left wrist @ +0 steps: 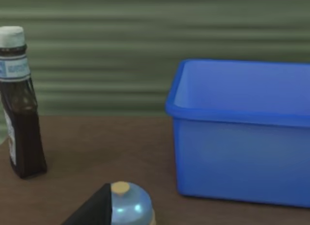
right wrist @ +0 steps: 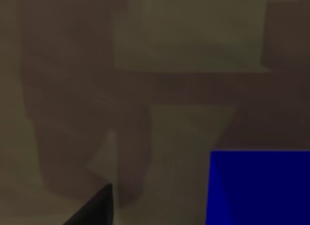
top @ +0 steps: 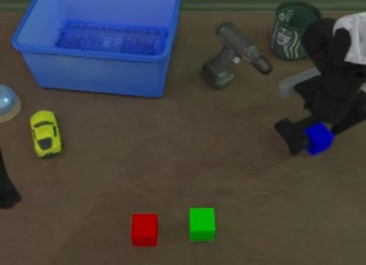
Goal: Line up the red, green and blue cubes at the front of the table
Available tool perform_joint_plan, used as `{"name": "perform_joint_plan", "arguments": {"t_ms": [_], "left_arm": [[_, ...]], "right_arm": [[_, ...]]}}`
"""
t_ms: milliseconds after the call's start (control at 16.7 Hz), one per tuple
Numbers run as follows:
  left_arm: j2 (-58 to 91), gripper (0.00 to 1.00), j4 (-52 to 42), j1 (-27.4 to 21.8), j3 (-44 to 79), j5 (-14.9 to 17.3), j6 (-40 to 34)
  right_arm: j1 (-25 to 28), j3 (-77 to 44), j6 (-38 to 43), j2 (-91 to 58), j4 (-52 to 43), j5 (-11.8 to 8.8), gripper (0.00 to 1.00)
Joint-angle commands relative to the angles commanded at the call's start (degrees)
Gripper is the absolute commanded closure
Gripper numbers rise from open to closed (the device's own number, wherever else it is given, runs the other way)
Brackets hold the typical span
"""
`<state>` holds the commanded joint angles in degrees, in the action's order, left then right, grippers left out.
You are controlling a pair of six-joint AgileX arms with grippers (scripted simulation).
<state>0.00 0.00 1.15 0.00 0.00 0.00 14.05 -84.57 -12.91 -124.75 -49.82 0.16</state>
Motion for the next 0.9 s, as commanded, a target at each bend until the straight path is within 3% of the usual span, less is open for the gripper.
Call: {"name": "perform_joint_plan", "arguments": {"t_ms": [180, 900], "left_arm": [[0.00, 0.00, 0.00, 0.00, 0.00, 0.00, 0.00], [0.00, 0.00, 0.00, 0.00, 0.00, 0.00, 0.00]], "right_arm": [[0.00, 0.00, 0.00, 0.00, 0.00, 0.00, 0.00], [0.00, 0.00, 0.00, 0.00, 0.00, 0.00, 0.90]]}}
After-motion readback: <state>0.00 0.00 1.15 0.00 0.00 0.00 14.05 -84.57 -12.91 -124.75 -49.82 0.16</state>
